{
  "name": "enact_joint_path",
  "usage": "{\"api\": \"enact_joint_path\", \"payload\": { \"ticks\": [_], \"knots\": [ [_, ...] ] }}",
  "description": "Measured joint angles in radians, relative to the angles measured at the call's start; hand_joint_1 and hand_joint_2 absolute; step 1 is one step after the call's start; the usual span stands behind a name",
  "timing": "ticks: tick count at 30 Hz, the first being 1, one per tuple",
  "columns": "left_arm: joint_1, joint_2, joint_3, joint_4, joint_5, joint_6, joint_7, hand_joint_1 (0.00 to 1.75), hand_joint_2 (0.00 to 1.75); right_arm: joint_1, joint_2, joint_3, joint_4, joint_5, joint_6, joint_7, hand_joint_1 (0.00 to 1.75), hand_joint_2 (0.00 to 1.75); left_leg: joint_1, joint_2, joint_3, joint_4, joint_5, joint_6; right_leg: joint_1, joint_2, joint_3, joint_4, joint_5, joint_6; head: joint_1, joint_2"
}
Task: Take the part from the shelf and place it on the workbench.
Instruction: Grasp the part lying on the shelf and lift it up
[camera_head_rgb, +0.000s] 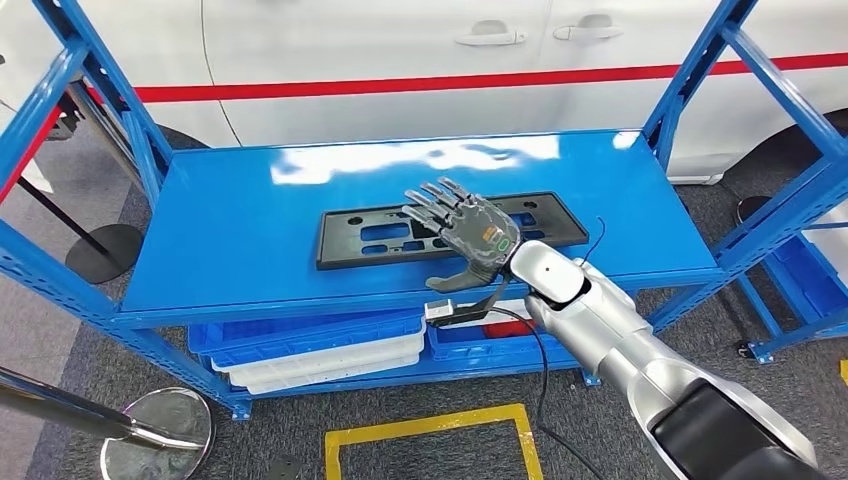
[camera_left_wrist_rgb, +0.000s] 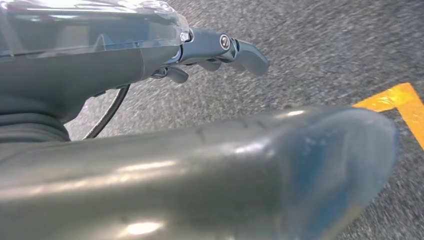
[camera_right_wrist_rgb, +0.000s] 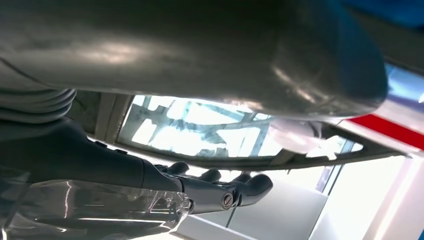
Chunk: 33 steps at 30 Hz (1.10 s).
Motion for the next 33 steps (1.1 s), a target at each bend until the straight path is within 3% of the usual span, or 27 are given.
{"api": "enact_joint_path", "payload": {
  "ticks": [1,2,3,5,6,9,11,13,15,16,17,18,21,22,25,27,28,30,31,32,33],
  "knots": [
    [0.0,0.0,0.004,0.0,0.006,0.0,0.007,0.0,0.0,0.001,0.002,0.0,0.006,0.0,0.001,-0.001,0.0,0.0,0.0,-0.002,0.001,0.002,-0.004,0.0,-0.002,0.0,-0.034,0.041,-0.001,0.002,0.0,0.0],
    [0.0,0.0,0.009,0.0,0.011,0.0,0.01,0.0,0.0,0.002,0.003,0.0,0.012,0.0,0.002,-0.002,0.0,0.0,0.0,-0.005,0.001,0.005,-0.007,-0.001,-0.004,0.0,-0.052,0.046,0.019,0.003,0.0,0.0],
    [0.001,0.0,0.013,0.0,0.013,0.0,0.013,0.0,0.0,0.001,0.004,0.0,0.017,-0.001,0.002,-0.002,0.0,0.0,0.0,-0.008,0.002,0.009,-0.012,-0.002,-0.005,0.0,-0.05,0.012,0.057,0.002,0.0,0.0],
    [0.001,-0.001,0.015,0.0,0.015,-0.001,0.013,0.0,0.0,-0.004,0.004,0.0,0.023,-0.002,0.002,-0.002,0.0,0.0,-0.001,-0.013,0.004,0.016,-0.02,-0.008,-0.004,0.0,-0.008,-0.116,0.144,-0.005,0.0,0.0],
    [0.001,-0.002,0.015,0.0,0.015,-0.002,0.013,0.0,0.0,-0.007,0.005,0.0,0.026,-0.002,0.002,-0.002,0.0,0.0,-0.002,-0.015,0.003,0.019,-0.021,-0.011,-0.001,0.0,0.011,-0.168,0.17,-0.011,0.0,0.0],
    [0.002,-0.003,0.018,0.0,0.016,-0.002,0.013,0.0,0.0,-0.01,0.007,0.0,0.033,-0.003,0.003,-0.003,0.0,0.0,-0.004,-0.016,-0.002,0.019,-0.017,-0.024,0.007,0.001,0.022,-0.209,0.184,-0.023,0.0,0.0],
    [0.002,-0.003,0.02,0.0,0.017,-0.001,0.013,0.0,0.0,-0.012,0.006,0.0,0.035,-0.003,0.003,-0.003,0.0,0.0,-0.004,-0.014,-0.005,0.028,-0.03,-0.034,0.001,-0.003,0.022,-0.216,0.193,-0.035,0.0,0.0],
    [0.002,-0.003,0.021,0.0,0.017,-0.001,0.013,0.0,0.0,-0.015,0.0,0.0,0.037,-0.003,0.003,-0.004,0.0,0.0,-0.003,-0.009,-0.028,0.099,-0.093,-0.043,-0.003,-0.011,0.019,-0.224,0.205,-0.049,0.0,0.0],
    [0.002,-0.003,0.021,0.0,0.015,-0.001,0.013,0.0,0.0,-0.016,-0.009,0.002,0.04,-0.003,0.003,-0.005,0.0,0.0,-0.001,-0.005,-0.067,0.229,-0.175,-0.05,-0.002,-0.016,0.008,-0.225,0.214,-0.054,0.0,0.0],
    [0.002,-0.003,0.021,0.0,0.013,0.0,0.012,0.0,0.0,-0.016,-0.013,0.002,0.041,-0.003,0.004,-0.007,0.0,0.0,0.0,-0.005,-0.078,0.279,-0.199,-0.052,-0.001,-0.017,0.0,-0.224,0.219,-0.053,0.0,0.0],
    [0.002,-0.002,0.021,0.0,0.008,0.0,0.009,0.0,0.0,-0.016,-0.016,0.004,0.043,-0.003,0.005,-0.008,0.0,0.0,0.001,-0.004,-0.072,0.293,-0.204,-0.054,-0.001,-0.018,-0.007,-0.223,0.224,-0.051,0.0,0.0],
    [0.002,-0.002,0.021,0.0,0.004,0.001,0.005,0.0,0.0,-0.016,-0.018,0.005,0.045,-0.003,0.008,-0.009,0.0,0.44,0.002,-0.003,-0.045,0.267,-0.192,-0.055,-0.002,-0.018,-0.015,-0.222,0.228,-0.049,0.0,0.0],
    [-0.002,-0.002,0.021,0.0,0.0,0.006,-0.001,0.0,0.0,-0.021,-0.019,0.007,0.051,0.012,0.025,-0.002,0.0,1.75,0.004,-0.003,0.083,0.072,-0.142,-0.046,-0.001,-0.017,-0.031,-0.211,0.241,-0.036,0.0,0.0],
    [-0.003,-0.002,0.021,0.0,0.0,0.009,-0.002,0.0,0.0,-0.026,-0.019,0.008,0.055,0.026,0.033,0.008,0.0,1.75,0.003,-0.004,0.104,0.034,-0.137,-0.041,-0.001,-0.017,-0.033,-0.209,0.245,-0.031,0.0,0.0],
    [-0.002,-0.002,0.021,0.0,0.001,0.016,-0.004,0.0,0.0,-0.051,-0.019,0.029,0.086,0.103,0.081,0.065,0.0,1.75,-0.001,-0.005,0.108,0.016,-0.123,-0.02,-0.002,-0.017,-0.034,-0.214,0.259,-0.011,0.0,0.0],
    [-0.003,-0.002,0.021,0.0,0.002,0.018,-0.006,0.0,0.0,-0.07,-0.015,0.052,0.127,0.156,0.128,0.109,0.0,1.75,0.0,-0.006,0.106,0.009,-0.106,-0.006,-0.004,-0.015,-0.045,-0.193,0.239,0.0,0.0,0.0],
    [-0.003,-0.002,0.021,0.0,0.001,0.018,-0.007,0.0,0.0,-0.08,-0.011,0.061,0.15,0.176,0.149,0.132,0.0,1.75,0.002,-0.006,0.102,0.006,-0.097,-0.001,-0.006,-0.013,-0.062,-0.154,0.209,0.003,0.0,0.0],
    [-0.002,-0.003,0.021,0.0,-0.004,0.018,-0.006,0.0,0.0,-0.095,-0.004,0.081,0.196,0.216,0.185,0.179,0.0,1.75,0.001,-0.007,0.091,0.007,-0.088,0.004,-0.007,-0.011,-0.11,-0.023,0.134,0.008,0.0,0.0],
    [-0.001,-0.003,0.021,0.0,-0.007,0.018,-0.005,0.0,0.0,-0.099,-0.001,0.092,0.217,0.237,0.201,0.2,0.0,1.75,0.001,-0.008,0.086,0.008,-0.086,0.004,-0.007,-0.01,-0.13,0.036,0.11,0.01,0.0,0.0],
    [0.0,-0.003,0.02,0.0,-0.01,0.018,-0.004,0.0,0.0,-0.101,0.001,0.104,0.236,0.257,0.217,0.22,0.0,1.75,0.0,-0.009,0.083,0.009,-0.084,0.004,-0.007,-0.01,-0.136,0.066,0.103,0.01,0.0,0.0],
    [0.001,-0.003,0.02,0.0,-0.013,0.018,-0.004,0.0,0.0,-0.104,0.003,0.115,0.252,0.272,0.231,0.236,0.0,1.75,0.0,-0.01,0.082,0.01,-0.084,0.004,-0.006,-0.01,-0.122,0.055,0.115,0.008,0.0,0.0]
  ]
}}
